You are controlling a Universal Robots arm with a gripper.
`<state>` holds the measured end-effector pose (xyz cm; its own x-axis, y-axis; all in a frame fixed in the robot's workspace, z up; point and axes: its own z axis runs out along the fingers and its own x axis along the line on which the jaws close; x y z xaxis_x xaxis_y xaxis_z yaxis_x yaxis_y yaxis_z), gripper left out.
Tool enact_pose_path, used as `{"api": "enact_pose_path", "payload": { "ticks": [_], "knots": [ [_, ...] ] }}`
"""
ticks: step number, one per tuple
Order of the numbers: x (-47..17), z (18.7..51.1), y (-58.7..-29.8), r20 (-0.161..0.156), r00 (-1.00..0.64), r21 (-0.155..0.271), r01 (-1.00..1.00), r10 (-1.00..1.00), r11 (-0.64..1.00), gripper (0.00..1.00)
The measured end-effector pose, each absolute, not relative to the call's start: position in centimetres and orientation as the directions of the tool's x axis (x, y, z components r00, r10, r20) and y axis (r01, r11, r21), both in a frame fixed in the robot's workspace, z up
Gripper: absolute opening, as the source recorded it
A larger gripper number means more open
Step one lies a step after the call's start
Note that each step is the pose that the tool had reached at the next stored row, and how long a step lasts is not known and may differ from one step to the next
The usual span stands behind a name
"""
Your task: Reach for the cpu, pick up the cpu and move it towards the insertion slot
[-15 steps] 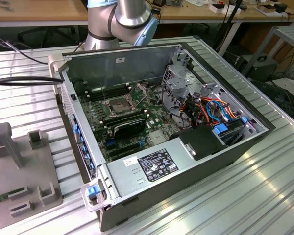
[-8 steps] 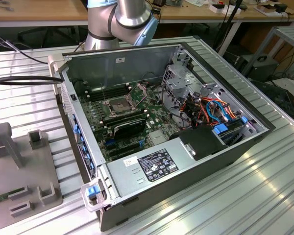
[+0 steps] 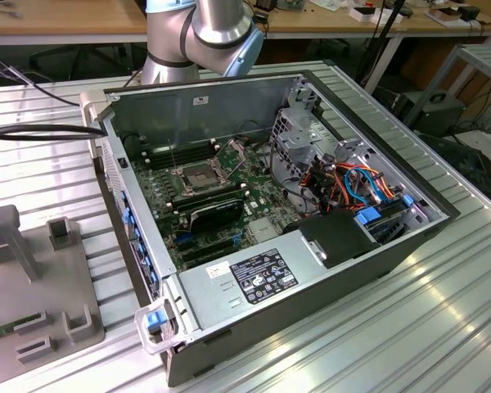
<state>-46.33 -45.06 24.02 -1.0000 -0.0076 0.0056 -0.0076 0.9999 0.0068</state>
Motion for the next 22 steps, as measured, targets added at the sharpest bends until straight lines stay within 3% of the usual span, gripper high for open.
{"api": "enact_pose_path", "payload": {
  "ticks": [22],
  "knots": [
    [-46.33,24.45,-45.06,0.006,-1.000,0.007,-0.008,-0.008,1.000,0.55]
  ]
}}
